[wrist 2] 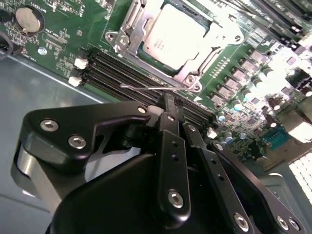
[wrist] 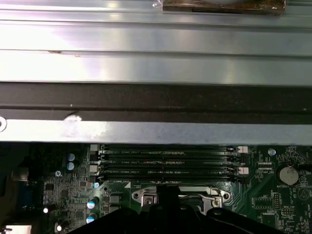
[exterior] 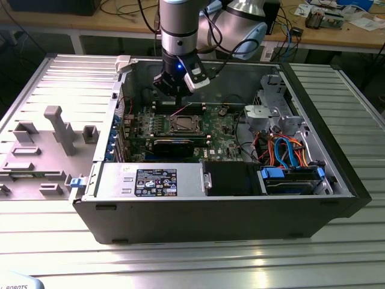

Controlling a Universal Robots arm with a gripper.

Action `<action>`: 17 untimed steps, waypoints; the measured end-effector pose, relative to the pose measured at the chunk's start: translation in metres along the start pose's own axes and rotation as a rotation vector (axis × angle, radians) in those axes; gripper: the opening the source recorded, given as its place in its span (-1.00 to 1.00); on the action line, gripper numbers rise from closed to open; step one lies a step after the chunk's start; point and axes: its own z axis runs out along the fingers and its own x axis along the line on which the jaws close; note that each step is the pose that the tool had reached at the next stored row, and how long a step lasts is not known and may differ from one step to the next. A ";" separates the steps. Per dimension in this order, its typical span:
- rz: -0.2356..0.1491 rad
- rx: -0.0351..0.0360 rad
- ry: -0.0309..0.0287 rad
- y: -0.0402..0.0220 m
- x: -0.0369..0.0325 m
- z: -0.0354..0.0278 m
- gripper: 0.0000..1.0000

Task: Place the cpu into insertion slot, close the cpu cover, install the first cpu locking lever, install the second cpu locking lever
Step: 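Install the first cpu locking lever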

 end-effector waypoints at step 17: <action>0.000 -0.0001 0.0000 -0.0003 -0.0039 0.0029 -0.79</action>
